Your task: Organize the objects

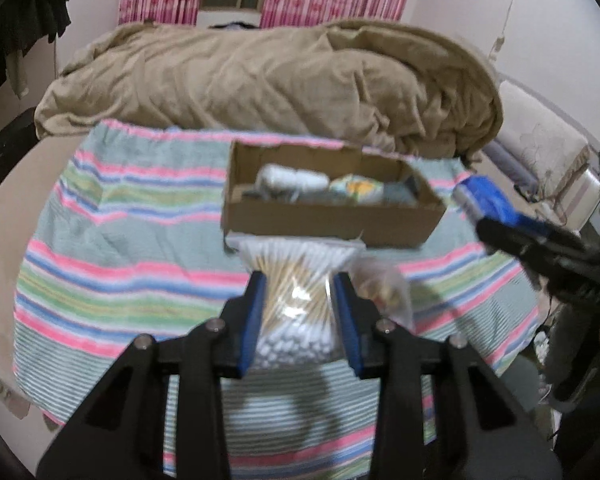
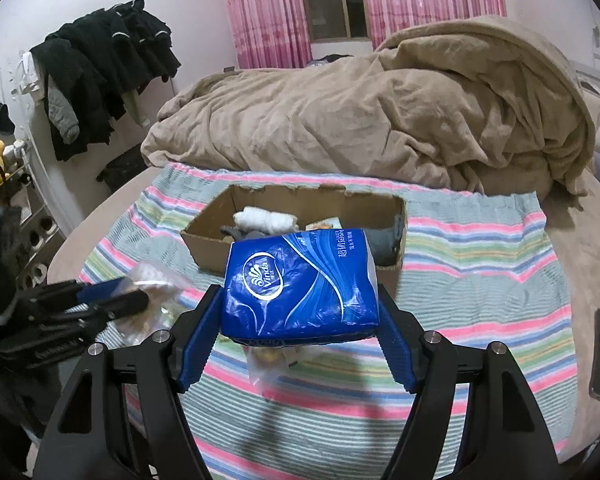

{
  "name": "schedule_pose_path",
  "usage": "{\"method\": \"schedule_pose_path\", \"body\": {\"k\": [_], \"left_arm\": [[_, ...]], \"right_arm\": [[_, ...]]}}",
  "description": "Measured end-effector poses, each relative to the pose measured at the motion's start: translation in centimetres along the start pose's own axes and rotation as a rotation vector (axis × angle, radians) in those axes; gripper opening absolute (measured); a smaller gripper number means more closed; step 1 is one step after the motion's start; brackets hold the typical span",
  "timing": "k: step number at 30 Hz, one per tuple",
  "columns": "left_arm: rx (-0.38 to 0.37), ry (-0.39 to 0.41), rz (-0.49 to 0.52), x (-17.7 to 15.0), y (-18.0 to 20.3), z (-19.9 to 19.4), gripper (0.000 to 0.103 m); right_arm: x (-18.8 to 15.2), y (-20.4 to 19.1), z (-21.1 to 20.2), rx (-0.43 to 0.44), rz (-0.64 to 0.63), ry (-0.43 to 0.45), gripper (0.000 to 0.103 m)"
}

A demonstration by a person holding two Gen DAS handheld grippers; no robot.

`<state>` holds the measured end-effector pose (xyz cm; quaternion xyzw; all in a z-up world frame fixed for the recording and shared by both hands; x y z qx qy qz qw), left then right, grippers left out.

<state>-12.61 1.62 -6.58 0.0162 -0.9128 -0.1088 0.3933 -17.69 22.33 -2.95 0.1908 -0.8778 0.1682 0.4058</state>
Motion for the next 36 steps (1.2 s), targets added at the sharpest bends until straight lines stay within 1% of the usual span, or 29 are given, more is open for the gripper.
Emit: {"method": "schedule_pose_path", "body": {"k": [3,8,14,18,25,32,35,36], "left_arm": [[-0.004,0.024,0.001,1.5,0.2,-0.6,0.036],[-0.006,0.054,0.011,4.2,0.3,-0.4,0.036],[-0.008,0.077,0.016,6.0,0.3,0.5,0.036],[-0.001,0.081,0.011,7.1,-0.4,2.0,0.036],[-0.005,0.049,-0.001,8.2,-1.7,5.8,0.036],[0.0,0.04,0.003,9.5,-2.6,9.2,0.036],[-0.033,0.015,-0.025,9.8,-3.2,11.0,0.036],[-0.029,0.008,-0.028,9.9,-3.2,11.6,0.036]], "right_arm": [[0.9,0.0,0.0,-0.001,-0.003,0.013,0.075],[3.0,-0.1,0.3,-0.003,0.0,0.041,0.075],[4.9,-0.6,1.9,0.007,-0.009,0.047,0.075],[5.5,-0.6,3.8,0.012,-0.011,0.033,0.075],[5.8,0.9,9.3,0.006,0.051,-0.029,0.075],[5.6,2.0,13.6,-0.028,0.071,-0.071,0.075],[5.6,2.2,14.9,-0.029,0.077,-0.083,0.075],[5.6,2.2,15.2,-0.029,0.078,-0.085,0.075]]}}
Point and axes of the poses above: each gripper's, at about its wrist camera, not at the fingertips, and z roughly the way its jaws point, y to its right, x to its top, the point moved 3 cm from there along z, roughly the way its jaws point
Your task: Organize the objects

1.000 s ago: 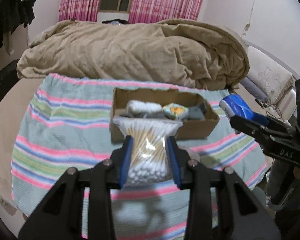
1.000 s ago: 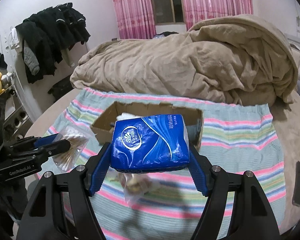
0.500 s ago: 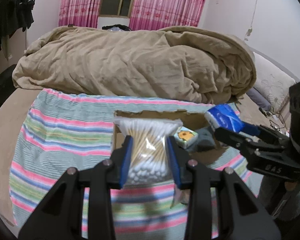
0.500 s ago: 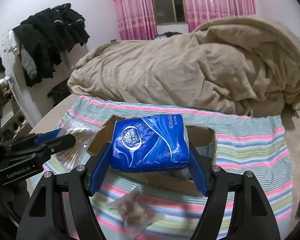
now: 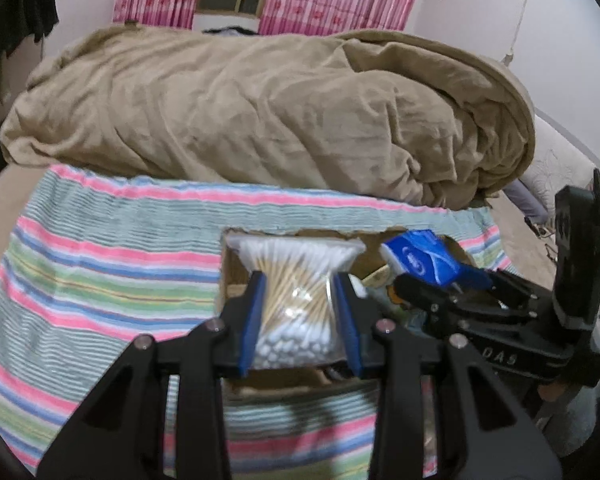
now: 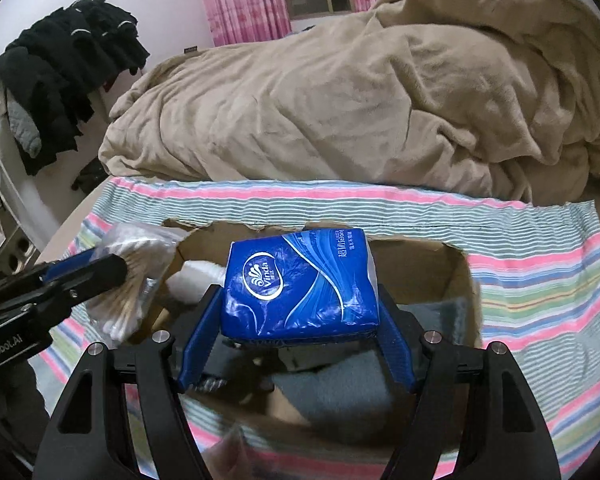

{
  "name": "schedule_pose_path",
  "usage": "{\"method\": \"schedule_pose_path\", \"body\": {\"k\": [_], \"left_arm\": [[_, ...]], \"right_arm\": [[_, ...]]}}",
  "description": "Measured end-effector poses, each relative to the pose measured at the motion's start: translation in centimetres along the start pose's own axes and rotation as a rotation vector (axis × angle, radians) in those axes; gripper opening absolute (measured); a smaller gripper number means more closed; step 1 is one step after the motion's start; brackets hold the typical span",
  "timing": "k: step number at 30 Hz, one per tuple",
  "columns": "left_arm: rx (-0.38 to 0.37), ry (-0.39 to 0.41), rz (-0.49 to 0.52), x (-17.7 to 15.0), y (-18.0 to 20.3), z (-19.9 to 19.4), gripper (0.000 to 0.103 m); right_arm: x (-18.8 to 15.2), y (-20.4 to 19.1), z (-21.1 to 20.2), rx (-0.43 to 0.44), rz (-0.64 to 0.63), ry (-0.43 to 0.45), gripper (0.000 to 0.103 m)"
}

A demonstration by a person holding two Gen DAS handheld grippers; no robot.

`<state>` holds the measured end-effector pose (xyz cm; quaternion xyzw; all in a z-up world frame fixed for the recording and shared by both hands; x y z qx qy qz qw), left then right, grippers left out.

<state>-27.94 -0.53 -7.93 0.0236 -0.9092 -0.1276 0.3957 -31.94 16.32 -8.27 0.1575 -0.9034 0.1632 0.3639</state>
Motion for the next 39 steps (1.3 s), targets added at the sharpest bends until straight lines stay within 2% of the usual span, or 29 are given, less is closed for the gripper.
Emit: {"method": "schedule_pose_path", "body": {"k": [7,12,15,16,19,22,25,39], "left_arm": [[0.036,-0.046,0.012,-0.4,-0.4,2.8,0.038],[0.048,-0.064,0.001,-0.6,-0.7,2.9,0.043],[0.049,-0.058,0.001,-0.5,-0.4,2.3,0.057],[0.043,-0.051,-0.004,-0.5,-0.4,1.9,0.066],[0.037,-0.039,-0.008,-0.4,-0.1,0.8,0.067],[0.041,-0.027,-0.001,-0.4,0.3,-0.5,0.068],[0.041,-0.007,-0.005,-0.3,0.7,-2.1,0.075],[0.044,0.059,-0.01,-2.1,2.0,-9.5,0.076]], "right_arm": [[-0.2,0.1,2.4,0.003,0.019,-0.039,0.076],[-0.3,-0.2,2.6,0.009,0.026,-0.046,0.076],[-0.3,-0.1,2.3,0.012,0.042,-0.053,0.077],[-0.3,-0.1,2.2,0.015,0.047,-0.051,0.078],[-0.1,-0.1,1.1,0.018,0.058,-0.032,0.086],[0.2,-0.2,-0.2,0.011,0.055,-0.008,0.087],[0.4,-0.4,-1.6,0.004,0.05,0.013,0.087],[-0.8,-2.1,-8.5,0.0,0.032,0.074,0.087]]}}
Point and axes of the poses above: each gripper's, at about its wrist camera, not at the fingertips, and z roughly the way its jaws point, y to its right, x to its top, the point moved 3 cm from there along z, roughly the way its jaws point
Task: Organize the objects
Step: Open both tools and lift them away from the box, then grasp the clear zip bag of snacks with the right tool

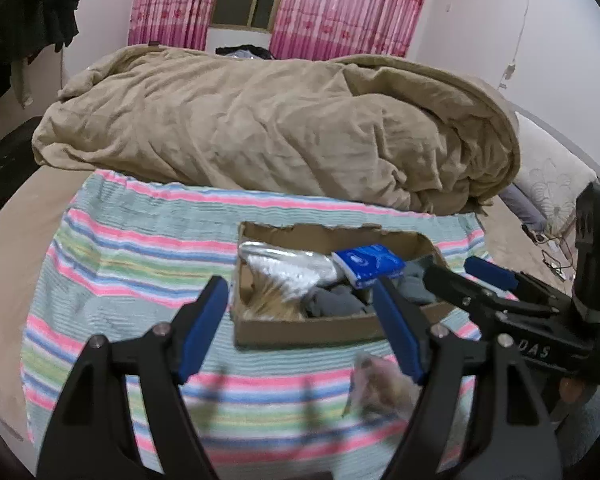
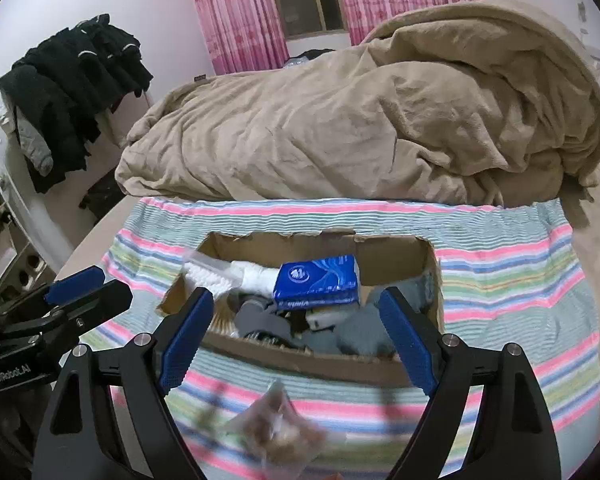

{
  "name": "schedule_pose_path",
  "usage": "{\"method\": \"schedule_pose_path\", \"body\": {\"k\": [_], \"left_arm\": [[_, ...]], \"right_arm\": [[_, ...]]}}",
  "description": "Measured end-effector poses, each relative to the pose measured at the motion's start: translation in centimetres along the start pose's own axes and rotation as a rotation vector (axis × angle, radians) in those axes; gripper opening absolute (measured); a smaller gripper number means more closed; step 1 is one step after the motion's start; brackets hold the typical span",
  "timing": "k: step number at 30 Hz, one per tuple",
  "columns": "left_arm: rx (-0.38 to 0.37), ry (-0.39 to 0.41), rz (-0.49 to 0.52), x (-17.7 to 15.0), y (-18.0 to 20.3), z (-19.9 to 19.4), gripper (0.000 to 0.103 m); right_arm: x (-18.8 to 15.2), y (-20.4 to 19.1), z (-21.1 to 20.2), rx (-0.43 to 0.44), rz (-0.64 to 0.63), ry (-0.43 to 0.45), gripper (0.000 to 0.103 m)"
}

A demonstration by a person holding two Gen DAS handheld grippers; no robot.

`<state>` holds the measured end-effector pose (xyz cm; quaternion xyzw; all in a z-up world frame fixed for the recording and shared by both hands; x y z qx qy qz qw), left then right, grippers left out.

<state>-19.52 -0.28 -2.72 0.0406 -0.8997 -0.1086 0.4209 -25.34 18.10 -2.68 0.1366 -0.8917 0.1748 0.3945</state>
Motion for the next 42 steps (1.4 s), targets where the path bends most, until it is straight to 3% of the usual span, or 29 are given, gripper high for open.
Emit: {"method": "schedule_pose_path", "body": {"k": [9,17,42], "left_arm": [[0.007,0.025,0.007,-2.6,0.9,-4.1,0.077],[0.01,0.005,-0.006,-5.4,0.7,-5.5,0.078],[0.048,-0.17,-0.058,-12.2,-2.5,-1.2,0.078]], "right_arm": [[-2.6,-0.9,-3.7,0.009,-0.035,0.0,0.087],[-5.4,-1.6,-5.3,0.019,-0.065,-0.023,0.087],[-11.2,0.1,1.2,0.005,-0.052,-0.197,0.087]]}}
Point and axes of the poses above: each gripper's, at about its wrist camera, not at the fingertips, and z roughly the way its jaws point, y to its right, x to its top, the point moved 3 cm from there along z, roughly the way its jaws point
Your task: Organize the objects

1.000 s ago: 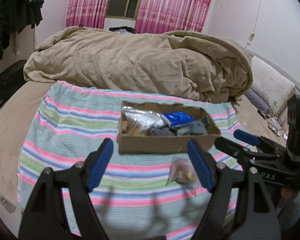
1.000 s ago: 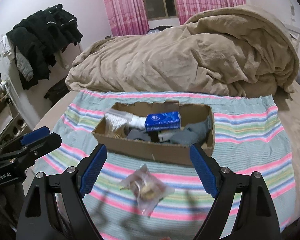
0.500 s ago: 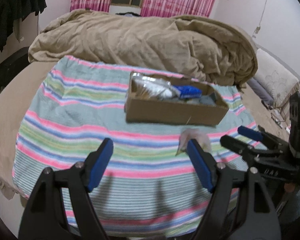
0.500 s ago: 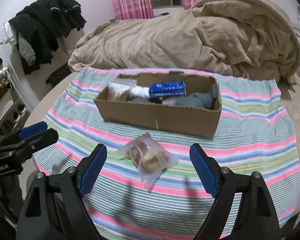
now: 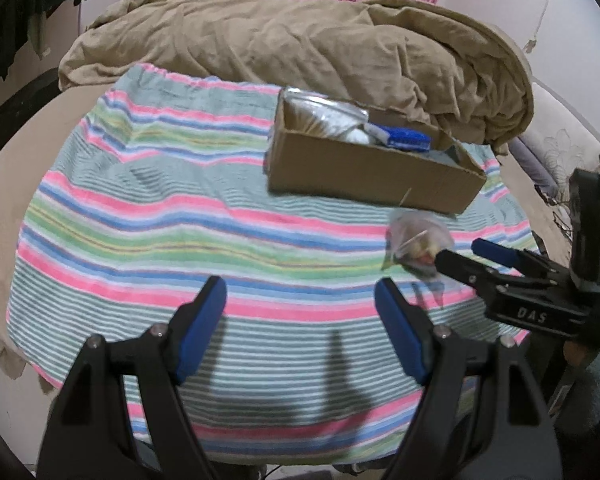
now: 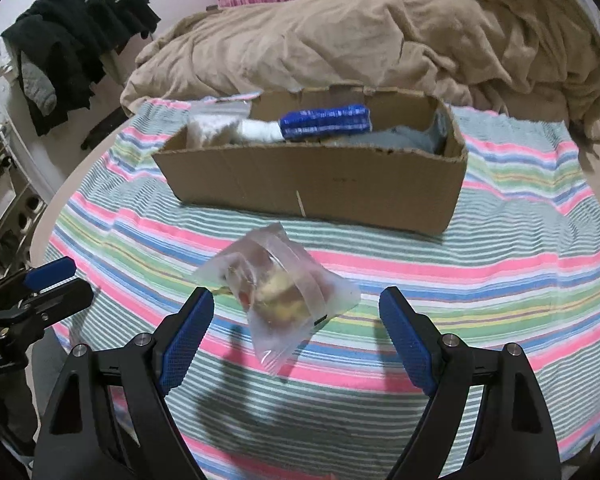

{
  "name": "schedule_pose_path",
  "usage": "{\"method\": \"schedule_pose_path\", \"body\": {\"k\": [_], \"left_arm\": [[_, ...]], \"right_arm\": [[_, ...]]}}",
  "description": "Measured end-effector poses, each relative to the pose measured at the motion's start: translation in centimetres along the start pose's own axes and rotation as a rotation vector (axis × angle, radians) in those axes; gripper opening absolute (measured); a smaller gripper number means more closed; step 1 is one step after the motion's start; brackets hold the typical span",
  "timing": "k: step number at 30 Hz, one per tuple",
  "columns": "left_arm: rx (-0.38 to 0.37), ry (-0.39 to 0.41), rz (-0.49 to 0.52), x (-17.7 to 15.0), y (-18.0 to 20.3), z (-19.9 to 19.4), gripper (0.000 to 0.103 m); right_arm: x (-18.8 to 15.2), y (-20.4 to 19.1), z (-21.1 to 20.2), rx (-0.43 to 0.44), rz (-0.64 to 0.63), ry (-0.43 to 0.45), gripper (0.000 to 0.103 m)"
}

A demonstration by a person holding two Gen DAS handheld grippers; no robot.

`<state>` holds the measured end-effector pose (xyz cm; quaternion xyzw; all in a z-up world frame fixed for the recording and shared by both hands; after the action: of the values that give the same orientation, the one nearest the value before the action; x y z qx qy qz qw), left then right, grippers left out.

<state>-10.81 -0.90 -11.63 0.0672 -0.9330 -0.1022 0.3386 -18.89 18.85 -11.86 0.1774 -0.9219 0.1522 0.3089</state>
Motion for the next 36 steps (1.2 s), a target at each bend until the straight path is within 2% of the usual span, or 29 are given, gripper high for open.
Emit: {"method": "schedule_pose_path", "body": {"k": [4,11,15,19,26,28,29,30,36], "left_arm": [[0.004,-0.011,-0.003,-0.1,0.1,0.6,0.078],[0.021,0.004,-0.037,0.1,-0.8,1.0,0.078],[0.026,0.012,-0.046,0.3,-1.2,0.9,0.078],[0.027,0.014,-0.046,0.4,-1.2,0.9,0.078],[0.017,0.029,-0.032,0.5,-0.5,0.1,0.078],[0.017,0.033,-0.029,0.6,-0.3,-0.2,0.078],[0.018,0.035,-0.028,0.6,-0.2,-0.3,0.078],[0.018,0.037,-0.028,0.7,-0.2,-0.4,0.078],[0.016,0.04,-0.019,0.6,0.3,-0.7,0.078]], "right_arm": [[0.0,0.3,1.4,0.027,0.033,-0.023,0.087],[0.6,0.0,3.7,0.022,0.039,-0.034,0.087],[0.5,0.3,4.2,0.025,0.083,-0.045,0.082],[0.6,0.5,3.3,0.036,0.085,-0.033,0.059],[0.5,0.6,1.5,0.04,0.071,-0.003,0.04],[0.4,0.6,1.1,0.047,0.068,0.004,0.027],[0.4,0.6,0.9,0.049,0.067,0.011,0.027],[0.5,0.5,0.7,0.052,0.063,0.014,0.022],[0.5,0.4,0.4,0.069,0.052,0.017,0.018]]}}
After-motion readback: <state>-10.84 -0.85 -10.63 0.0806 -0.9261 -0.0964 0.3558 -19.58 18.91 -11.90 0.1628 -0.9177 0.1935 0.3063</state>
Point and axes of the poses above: each gripper's, at about its wrist camera, not at the fingertips, and z roughly the way its jaws point, y to its right, x to its top, the point moved 3 cm from there along z, roughly the way its jaws point
